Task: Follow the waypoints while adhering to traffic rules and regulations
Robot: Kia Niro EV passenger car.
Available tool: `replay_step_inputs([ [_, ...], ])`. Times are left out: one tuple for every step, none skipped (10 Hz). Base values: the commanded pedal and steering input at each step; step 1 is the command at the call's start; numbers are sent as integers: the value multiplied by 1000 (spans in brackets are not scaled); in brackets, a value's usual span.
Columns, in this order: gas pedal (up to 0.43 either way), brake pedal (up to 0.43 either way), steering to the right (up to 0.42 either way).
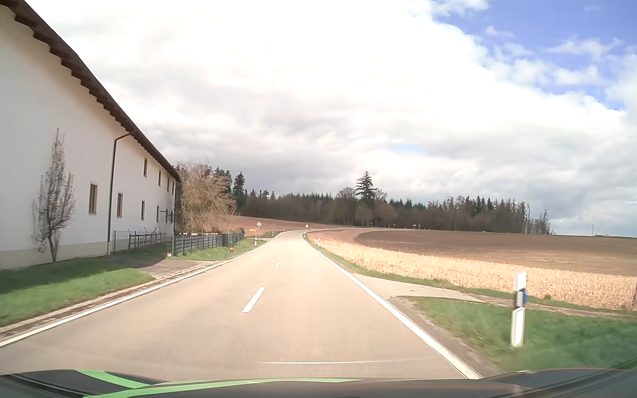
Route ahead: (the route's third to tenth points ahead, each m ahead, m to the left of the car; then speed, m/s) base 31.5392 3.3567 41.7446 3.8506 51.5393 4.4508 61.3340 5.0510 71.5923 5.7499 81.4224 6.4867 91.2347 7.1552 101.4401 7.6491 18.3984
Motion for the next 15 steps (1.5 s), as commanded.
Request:
replay_step_inputs([
  [169, 0, -15],
  [169, 0, -14],
  [169, 0, -13],
  [169, 0, -12],
  [169, 0, -12],
  [169, 0, -10],
  [169, 0, -8],
  [169, 0, -6],
  [169, 0, -4],
  [157, 0, -3],
  [150, 0, -1],
  [150, 0, 0],
  [150, 0, 0],
  [150, 0, 0],
  [150, 0, 0],
])
